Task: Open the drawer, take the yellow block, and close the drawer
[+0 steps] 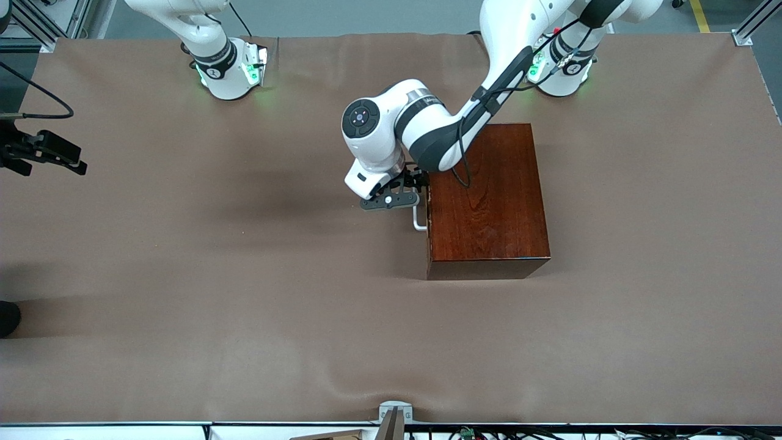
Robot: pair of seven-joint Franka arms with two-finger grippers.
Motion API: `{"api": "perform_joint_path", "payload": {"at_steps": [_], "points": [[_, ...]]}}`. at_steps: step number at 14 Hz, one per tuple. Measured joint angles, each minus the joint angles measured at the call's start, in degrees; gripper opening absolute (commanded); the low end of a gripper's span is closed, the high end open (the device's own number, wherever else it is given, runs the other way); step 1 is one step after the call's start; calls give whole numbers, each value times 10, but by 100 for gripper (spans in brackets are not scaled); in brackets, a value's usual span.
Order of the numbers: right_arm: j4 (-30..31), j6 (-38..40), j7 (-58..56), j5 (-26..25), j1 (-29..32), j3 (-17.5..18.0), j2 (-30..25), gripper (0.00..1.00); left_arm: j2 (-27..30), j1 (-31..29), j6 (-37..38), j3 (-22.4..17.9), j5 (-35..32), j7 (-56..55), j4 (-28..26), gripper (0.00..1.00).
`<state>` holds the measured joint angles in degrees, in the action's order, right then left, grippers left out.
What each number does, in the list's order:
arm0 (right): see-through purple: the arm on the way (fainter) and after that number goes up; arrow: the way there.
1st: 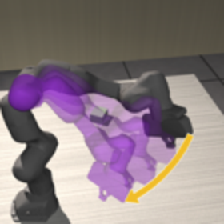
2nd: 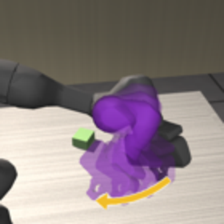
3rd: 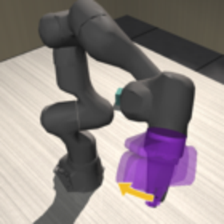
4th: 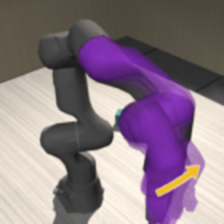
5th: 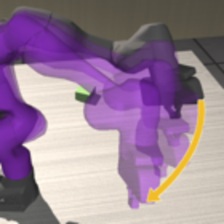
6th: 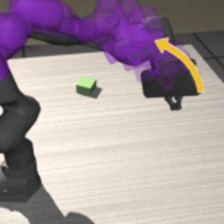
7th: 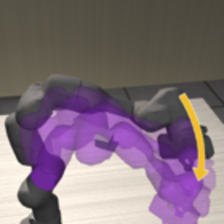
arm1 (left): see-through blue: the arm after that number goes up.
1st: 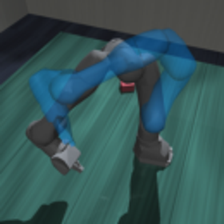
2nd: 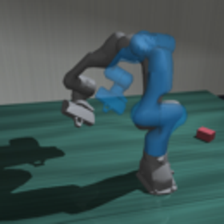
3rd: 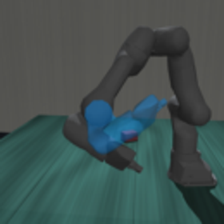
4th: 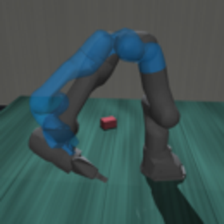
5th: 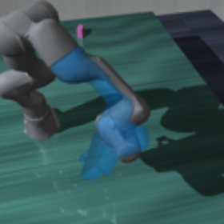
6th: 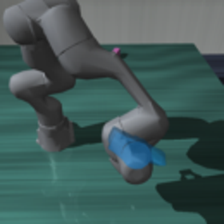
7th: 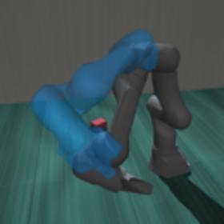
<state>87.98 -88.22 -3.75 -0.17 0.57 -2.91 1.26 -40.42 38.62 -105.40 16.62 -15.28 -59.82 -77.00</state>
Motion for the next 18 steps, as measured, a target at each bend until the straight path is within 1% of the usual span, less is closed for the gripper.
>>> {"api": "perform_joint_path", "payload": {"at_steps": [5,11,16,18], "points": [[0,0,0,0,0,0,0,100,-13,2,-3,0,0,0,0,100],[0,0,0,0,0,0,0,100,-14,2,-16,-4,0,0,1,100],[0,0,0,0,0,1,0,100,-14,26,-29,-29,0,0,3,100],[0,0,0,0,0,1,0,100,-14,32,-40,-33,0,0,3,100]]}}
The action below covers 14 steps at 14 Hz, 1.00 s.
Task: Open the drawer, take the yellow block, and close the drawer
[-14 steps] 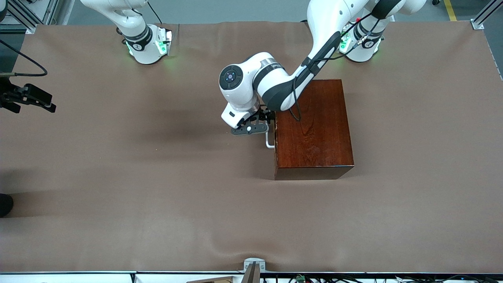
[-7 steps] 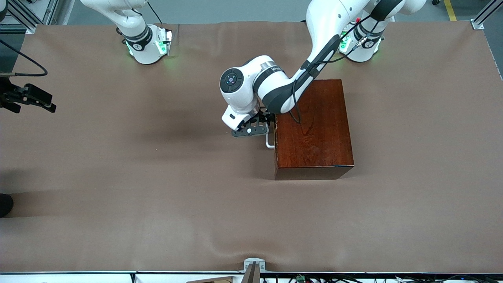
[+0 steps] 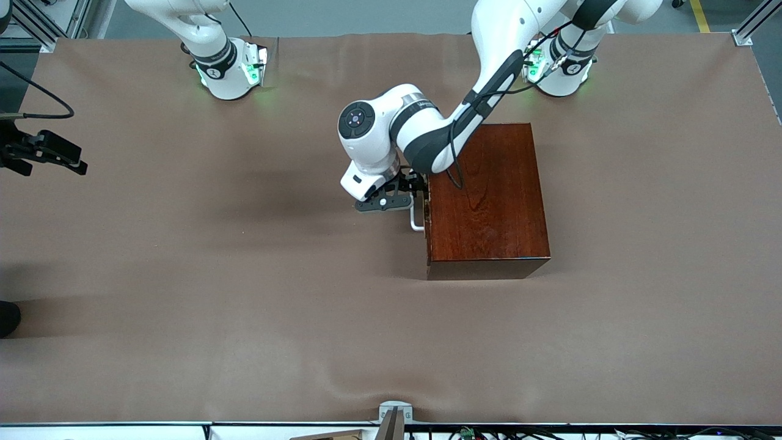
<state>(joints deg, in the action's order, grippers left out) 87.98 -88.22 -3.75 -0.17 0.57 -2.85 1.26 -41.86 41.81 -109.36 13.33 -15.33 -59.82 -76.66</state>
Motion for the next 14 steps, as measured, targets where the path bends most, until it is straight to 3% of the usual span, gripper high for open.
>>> {"api": "perform_joint_path", "payload": {"at_steps": [14], "points": [[0,0,0,0,0,0,0,100,-5,20,-82,-3,-2,-23,0,100]]}}
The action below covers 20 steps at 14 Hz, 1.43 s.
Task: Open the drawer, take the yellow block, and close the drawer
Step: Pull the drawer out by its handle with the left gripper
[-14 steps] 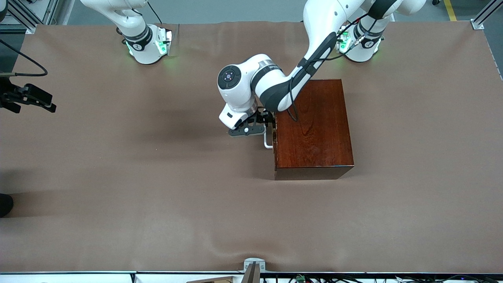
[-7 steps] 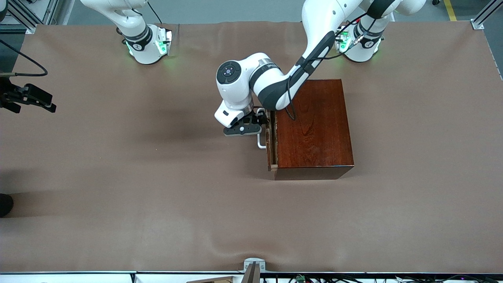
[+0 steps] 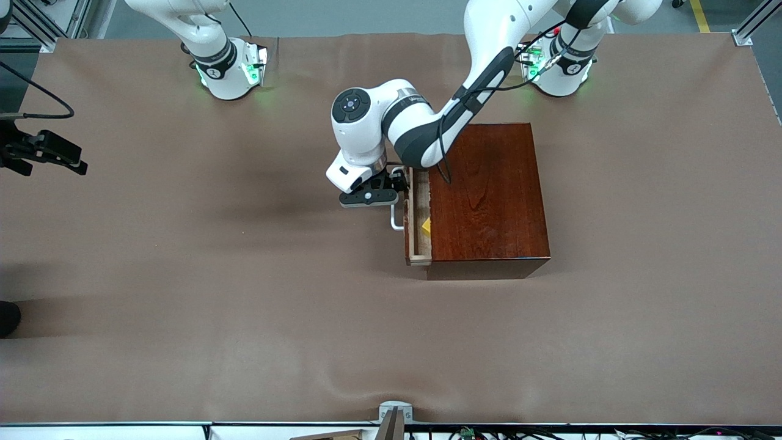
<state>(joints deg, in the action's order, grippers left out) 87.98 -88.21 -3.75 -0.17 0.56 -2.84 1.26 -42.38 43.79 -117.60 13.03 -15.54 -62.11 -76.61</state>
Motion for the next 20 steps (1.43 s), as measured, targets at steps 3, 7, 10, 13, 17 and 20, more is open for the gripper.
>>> {"api": "perform_joint_path", "payload": {"at_steps": [3,7,10,13,17,20], "points": [[0,0,0,0,0,0,0,100,-2,5,-26,0,0,-11,0,100],[0,0,0,0,0,0,0,100,-3,10,-53,0,0,-12,0,100],[0,0,0,0,0,0,0,100,-4,13,-63,-1,-1,-12,0,100],[0,0,0,0,0,0,0,100,-6,17,-80,-1,-1,-12,0,100],[0,0,0,0,0,0,0,100,-8,20,-98,-2,-1,-20,0,100],[0,0,0,0,0,0,0,100,-11,24,-119,-3,-1,-23,1,100]]}}
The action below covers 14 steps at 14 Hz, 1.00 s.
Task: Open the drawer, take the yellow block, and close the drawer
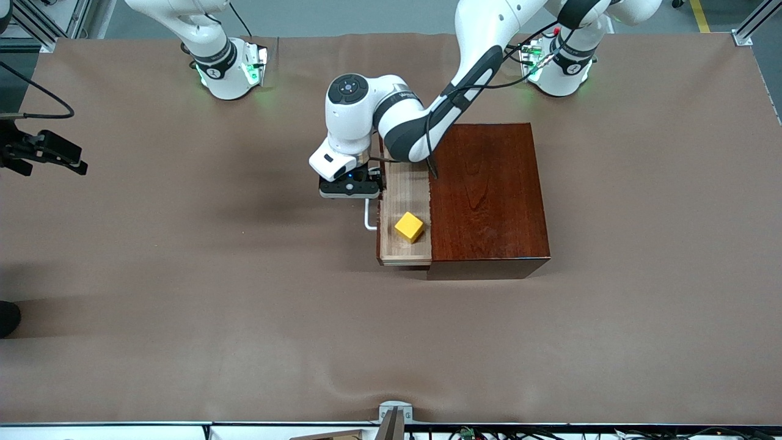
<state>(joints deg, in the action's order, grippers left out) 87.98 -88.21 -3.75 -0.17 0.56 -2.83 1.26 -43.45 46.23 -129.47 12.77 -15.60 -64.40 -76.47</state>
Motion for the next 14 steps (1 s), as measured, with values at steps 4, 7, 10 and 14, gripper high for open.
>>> {"api": "perform_joint_path", "payload": {"at_steps": [4,7,10,14], "points": [[0,0,0,0,0,0,0,100,-3,3,-47,0,0,-6,5,100],[0,0,0,0,0,0,0,100,-6,3,-72,1,0,-7,9,100],[0,0,0,0,0,0,0,100,-7,4,-76,2,0,-9,11,100],[0,0,0,0,0,0,0,100,-5,-1,-78,2,1,-23,27,100]]}}
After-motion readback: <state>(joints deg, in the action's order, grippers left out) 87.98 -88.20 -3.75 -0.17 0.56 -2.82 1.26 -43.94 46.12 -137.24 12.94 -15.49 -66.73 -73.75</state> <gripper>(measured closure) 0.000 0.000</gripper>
